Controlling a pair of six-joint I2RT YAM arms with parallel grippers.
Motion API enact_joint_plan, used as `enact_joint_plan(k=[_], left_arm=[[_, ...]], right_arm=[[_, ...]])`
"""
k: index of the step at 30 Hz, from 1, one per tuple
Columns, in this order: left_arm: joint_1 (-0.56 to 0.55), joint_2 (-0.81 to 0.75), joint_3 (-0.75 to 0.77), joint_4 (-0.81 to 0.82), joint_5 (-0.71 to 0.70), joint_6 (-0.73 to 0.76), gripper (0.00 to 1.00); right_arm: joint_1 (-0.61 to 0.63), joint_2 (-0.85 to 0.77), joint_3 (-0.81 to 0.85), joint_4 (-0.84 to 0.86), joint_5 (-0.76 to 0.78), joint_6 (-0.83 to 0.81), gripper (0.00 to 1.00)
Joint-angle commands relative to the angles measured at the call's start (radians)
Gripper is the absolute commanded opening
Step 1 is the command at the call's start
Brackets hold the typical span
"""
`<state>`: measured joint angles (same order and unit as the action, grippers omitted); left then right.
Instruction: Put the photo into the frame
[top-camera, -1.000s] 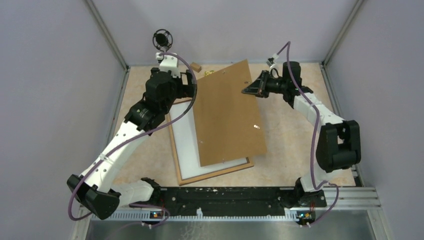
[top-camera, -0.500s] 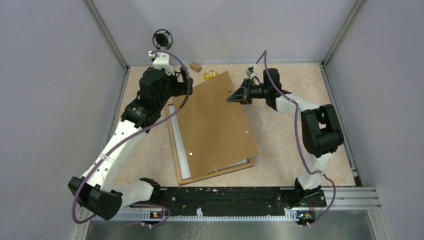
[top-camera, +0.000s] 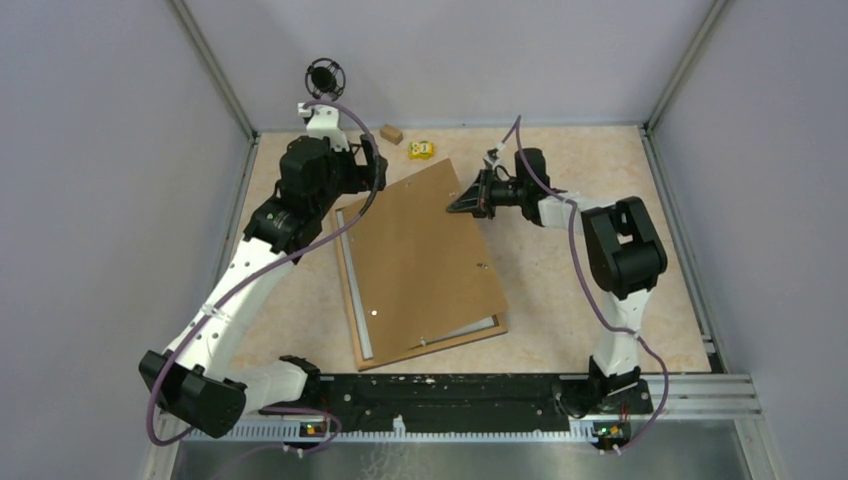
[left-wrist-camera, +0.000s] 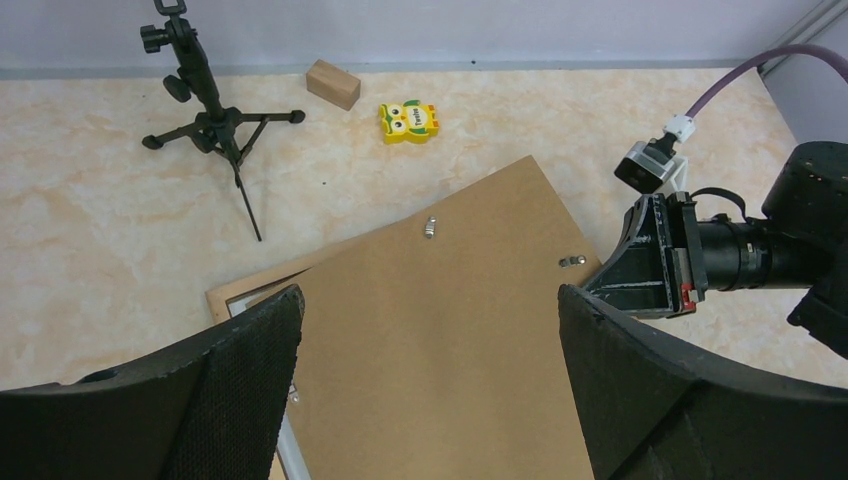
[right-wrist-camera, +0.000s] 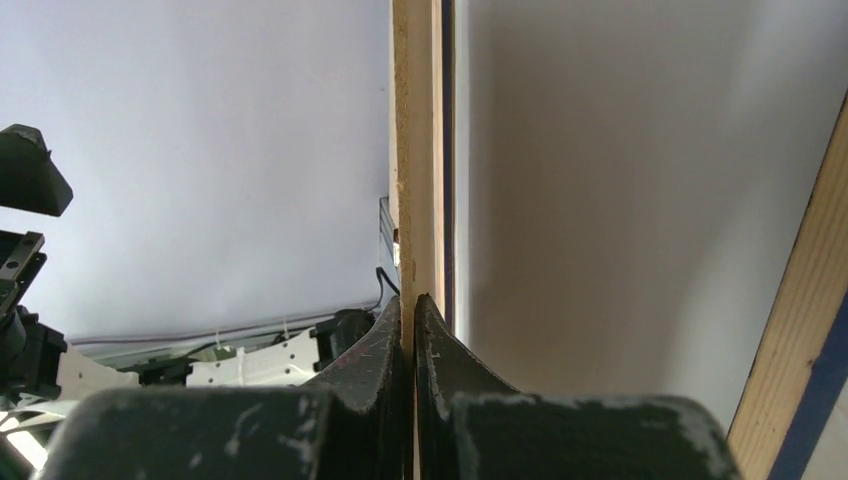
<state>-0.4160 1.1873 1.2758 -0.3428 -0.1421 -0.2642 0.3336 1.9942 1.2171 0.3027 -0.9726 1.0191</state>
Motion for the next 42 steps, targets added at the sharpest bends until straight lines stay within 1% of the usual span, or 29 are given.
enact_joint_plan(k=[1,16,26,33,42], left_arm=[[0.012,0.004,-0.006,0.051,0.021,-0.015,0.99],[0.031,0.017,-0.009,0.052,0.059,-0.031,0.99],[0.038,0.022,-0.012,0.054,0.072,-0.037,0.99],[0.044,0.026,-0.012,0.055,0.086,-0.042,0.99],[0.053,0.027,-0.013,0.057,0.095,-0.047,0.99]], right_arm=[[0.026,0.023,0.035,0.097,-0.058,0.070,0.00],[0.039,0.073,0.055,0.105,-0.033,0.065,0.00],[0.050,0.055,0.040,0.194,-0.031,0.098,0.00],[0.053,0.095,0.047,0.221,-0.029,0.114,0.00],[0.054,0.101,0.049,0.207,-0.005,0.081,0.00]])
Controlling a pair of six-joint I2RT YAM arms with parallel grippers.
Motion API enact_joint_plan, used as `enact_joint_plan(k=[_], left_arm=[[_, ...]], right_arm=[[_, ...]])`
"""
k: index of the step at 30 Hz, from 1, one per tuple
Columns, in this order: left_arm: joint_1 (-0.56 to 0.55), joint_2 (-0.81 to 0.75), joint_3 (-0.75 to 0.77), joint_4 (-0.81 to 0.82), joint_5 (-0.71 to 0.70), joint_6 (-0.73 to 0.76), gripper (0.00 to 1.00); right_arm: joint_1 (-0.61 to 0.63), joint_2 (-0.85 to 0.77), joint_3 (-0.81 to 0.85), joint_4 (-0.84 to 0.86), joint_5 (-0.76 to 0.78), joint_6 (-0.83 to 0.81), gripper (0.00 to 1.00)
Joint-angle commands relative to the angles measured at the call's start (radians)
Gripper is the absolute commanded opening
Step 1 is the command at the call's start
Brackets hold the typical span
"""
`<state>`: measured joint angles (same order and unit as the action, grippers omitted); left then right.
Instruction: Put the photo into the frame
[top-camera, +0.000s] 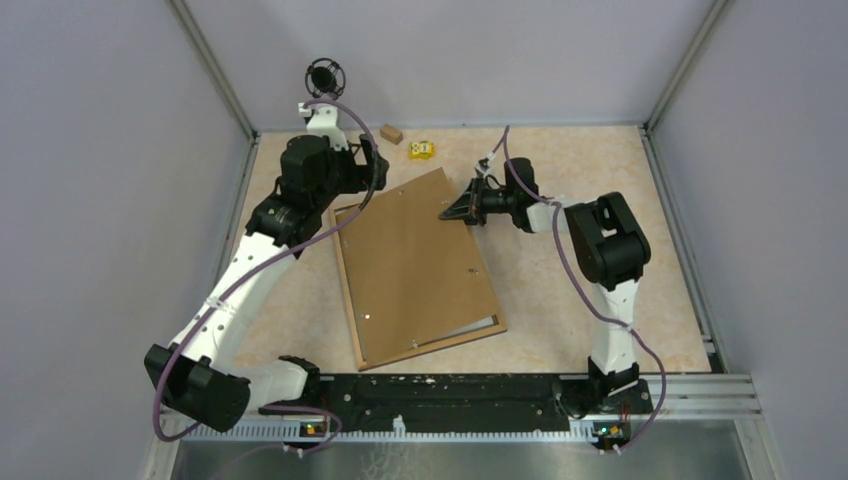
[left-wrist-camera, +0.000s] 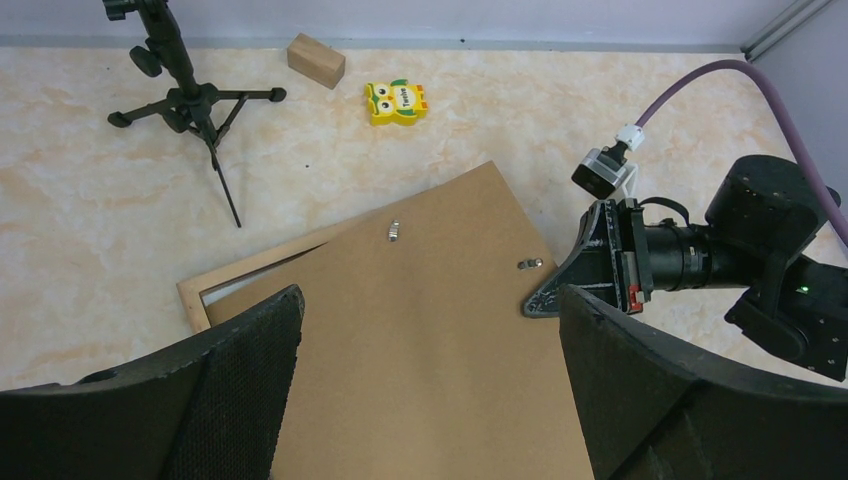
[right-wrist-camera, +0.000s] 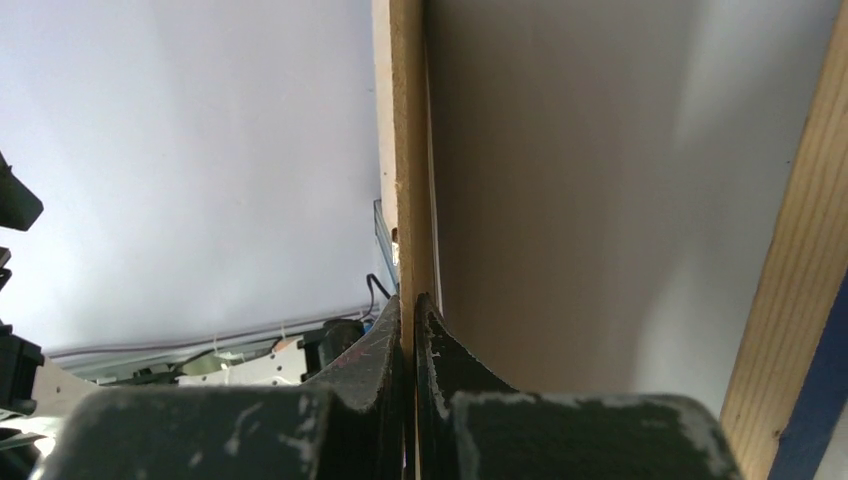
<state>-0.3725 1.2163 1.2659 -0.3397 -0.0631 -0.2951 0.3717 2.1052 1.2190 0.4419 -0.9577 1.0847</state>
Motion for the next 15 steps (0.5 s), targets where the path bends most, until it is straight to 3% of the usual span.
enact_joint_plan(k=[1,15], left_arm=[[0.011,-0.001,-0.003,0.053,0.019,-0.018,0.99],[0.026,0.000,-0.006,0.056,0.045,-0.030,0.99]], right_arm=[[0.016,-0.008,0.046,0.069,-0.014,0.014,0.00],[0.016,-0.038,0.008,0.102,0.069,-0.026,0.00]])
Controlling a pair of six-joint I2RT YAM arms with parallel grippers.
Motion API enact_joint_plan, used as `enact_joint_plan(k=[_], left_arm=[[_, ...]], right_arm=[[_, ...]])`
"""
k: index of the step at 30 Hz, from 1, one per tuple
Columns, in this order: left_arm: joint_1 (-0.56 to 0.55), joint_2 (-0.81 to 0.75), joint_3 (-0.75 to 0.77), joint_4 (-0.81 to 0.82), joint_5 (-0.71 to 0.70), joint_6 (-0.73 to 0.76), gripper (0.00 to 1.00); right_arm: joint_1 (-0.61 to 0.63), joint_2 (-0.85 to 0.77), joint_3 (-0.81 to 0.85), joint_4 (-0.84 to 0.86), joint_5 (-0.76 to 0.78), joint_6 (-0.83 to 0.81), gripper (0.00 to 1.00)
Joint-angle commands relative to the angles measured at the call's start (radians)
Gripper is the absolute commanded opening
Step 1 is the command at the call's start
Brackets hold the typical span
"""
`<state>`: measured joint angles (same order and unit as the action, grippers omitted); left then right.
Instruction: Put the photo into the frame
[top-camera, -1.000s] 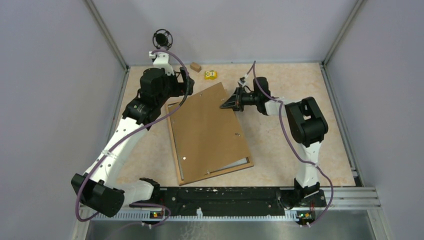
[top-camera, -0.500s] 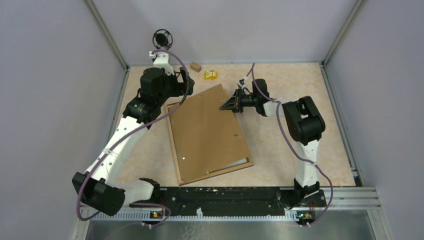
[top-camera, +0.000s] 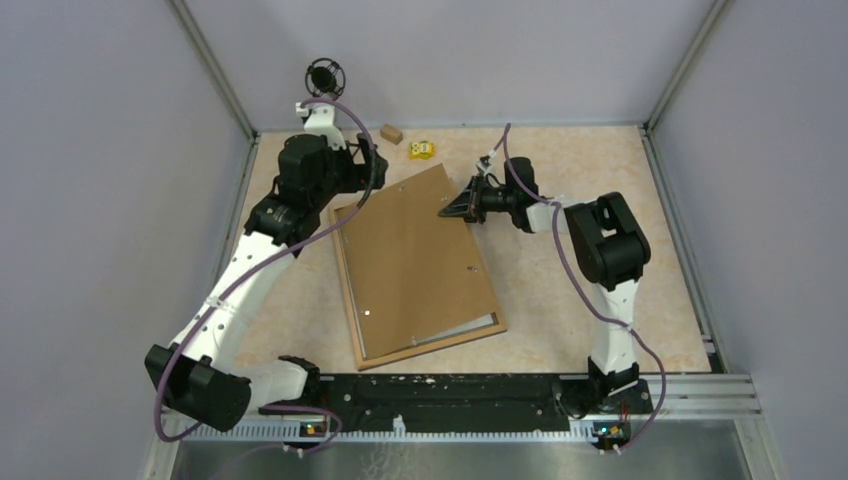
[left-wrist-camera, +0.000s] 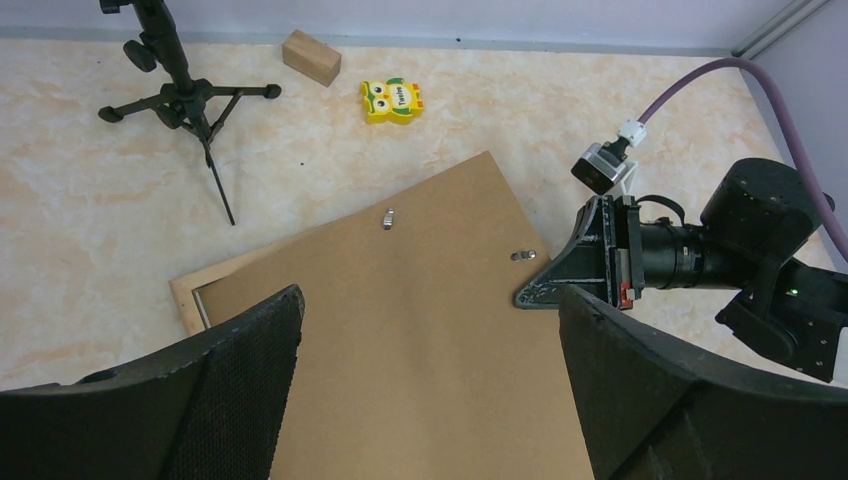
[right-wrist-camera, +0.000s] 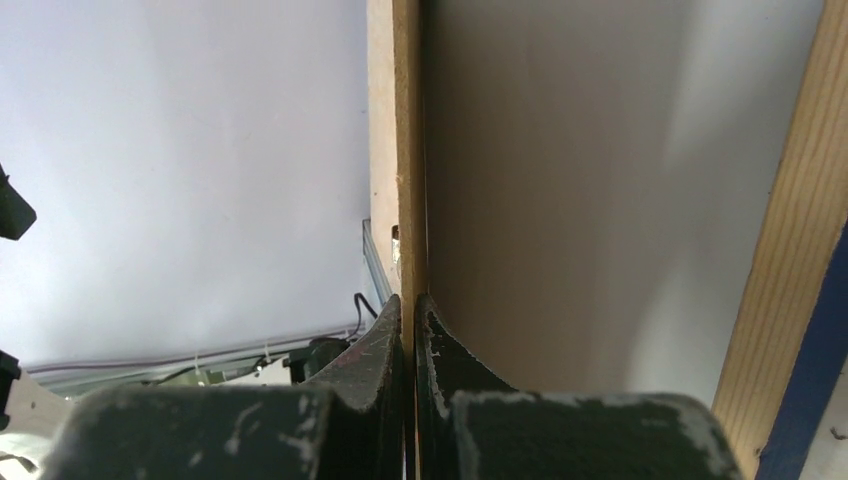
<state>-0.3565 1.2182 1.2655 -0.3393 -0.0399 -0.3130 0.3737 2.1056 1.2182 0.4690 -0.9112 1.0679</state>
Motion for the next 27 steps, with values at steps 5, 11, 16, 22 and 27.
enact_joint_plan(k=[5,11,16,22,27], left_arm=[[0.014,0.000,-0.009,0.060,0.030,-0.015,0.99],[0.019,-0.001,-0.008,0.061,0.034,-0.020,0.99],[0.024,0.000,-0.009,0.061,0.035,-0.025,0.99],[0.027,-0.001,-0.008,0.061,0.062,-0.026,0.99],[0.030,-0.002,-0.009,0.061,0.061,-0.025,0.99]], right_arm=[[0.016,-0.043,0.006,0.070,0.037,-0.020,0.00],[0.025,-0.052,0.016,0.030,0.052,-0.046,0.05],[0.037,-0.070,0.035,-0.065,0.107,-0.093,0.05],[0.056,-0.106,0.056,-0.206,0.207,-0.160,0.16],[0.076,-0.114,0.112,-0.356,0.279,-0.243,0.29]])
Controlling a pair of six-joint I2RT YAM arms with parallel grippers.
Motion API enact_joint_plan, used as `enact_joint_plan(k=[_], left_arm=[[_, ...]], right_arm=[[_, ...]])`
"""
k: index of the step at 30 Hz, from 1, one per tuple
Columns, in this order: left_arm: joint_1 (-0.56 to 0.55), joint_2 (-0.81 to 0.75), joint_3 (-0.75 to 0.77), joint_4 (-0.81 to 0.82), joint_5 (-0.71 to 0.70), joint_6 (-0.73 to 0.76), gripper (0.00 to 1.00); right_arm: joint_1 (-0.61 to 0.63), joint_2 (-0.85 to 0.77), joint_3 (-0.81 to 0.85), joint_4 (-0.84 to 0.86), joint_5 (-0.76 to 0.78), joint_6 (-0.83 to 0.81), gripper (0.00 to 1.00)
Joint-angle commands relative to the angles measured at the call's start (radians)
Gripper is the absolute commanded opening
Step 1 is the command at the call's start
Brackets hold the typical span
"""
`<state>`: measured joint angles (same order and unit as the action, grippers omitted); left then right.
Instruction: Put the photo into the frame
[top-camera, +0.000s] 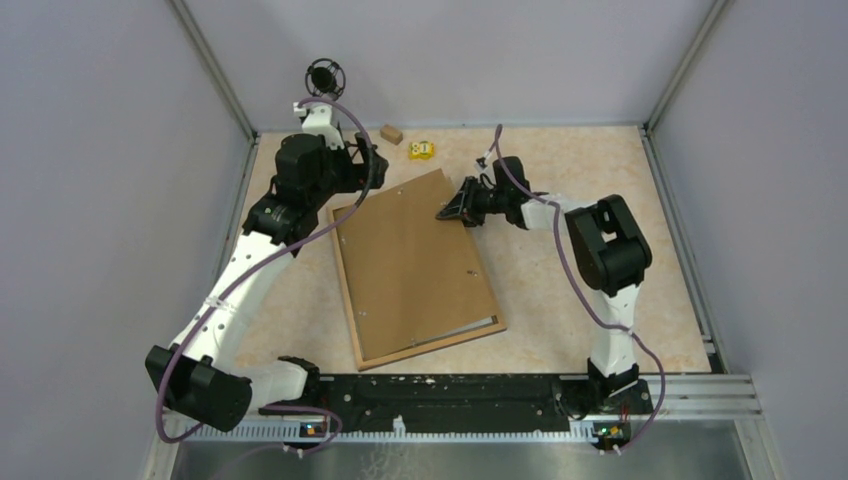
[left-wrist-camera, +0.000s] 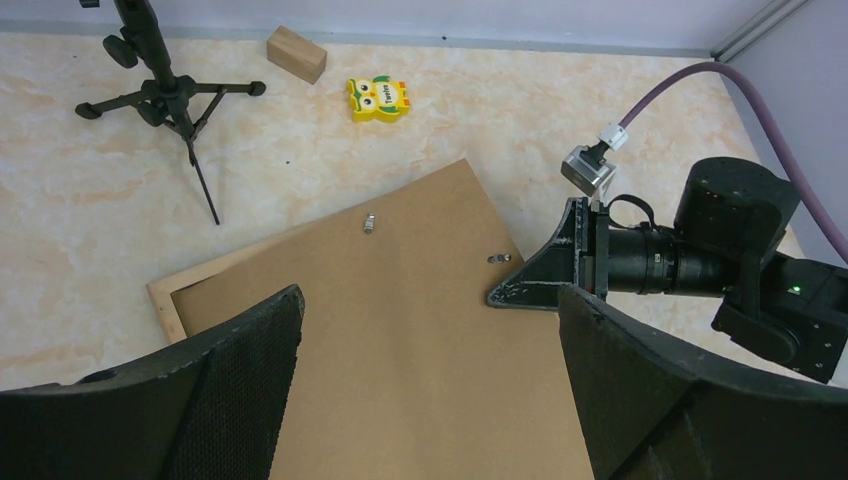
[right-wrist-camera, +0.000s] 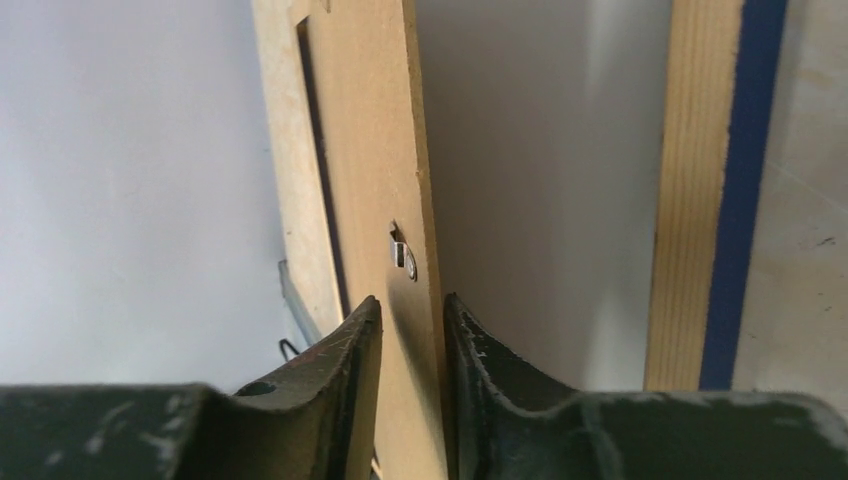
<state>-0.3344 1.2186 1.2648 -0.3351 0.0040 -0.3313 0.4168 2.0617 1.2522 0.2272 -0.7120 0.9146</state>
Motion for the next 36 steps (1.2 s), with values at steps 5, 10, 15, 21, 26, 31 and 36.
enact_joint_plan(k=[5,10,15,21,26,31,36], left_arm=[[0.009,-0.005,-0.009,0.059,0.024,-0.009,0.99],[0.011,0.000,-0.011,0.060,0.032,-0.011,0.99],[0.014,0.002,-0.013,0.061,0.027,-0.011,0.99],[0.015,0.004,-0.012,0.061,0.034,-0.013,0.99],[0.017,0.004,-0.012,0.061,0.043,-0.016,0.99],[0.020,0.007,-0.013,0.062,0.047,-0.017,0.99],[0.021,0.007,-0.014,0.063,0.047,-0.018,0.99]], right_arm=[[0.046,-0.087,0.121,-0.222,0.145,-0.160,0.39],[0.066,-0.086,0.183,-0.367,0.192,-0.239,0.47],[0.096,-0.059,0.287,-0.550,0.258,-0.344,0.57],[0.115,-0.056,0.330,-0.630,0.315,-0.405,0.74],[0.126,-0.065,0.357,-0.694,0.362,-0.450,0.80],[0.129,-0.084,0.358,-0.725,0.436,-0.487,0.89],[0.129,-0.103,0.349,-0.727,0.477,-0.512,0.95]])
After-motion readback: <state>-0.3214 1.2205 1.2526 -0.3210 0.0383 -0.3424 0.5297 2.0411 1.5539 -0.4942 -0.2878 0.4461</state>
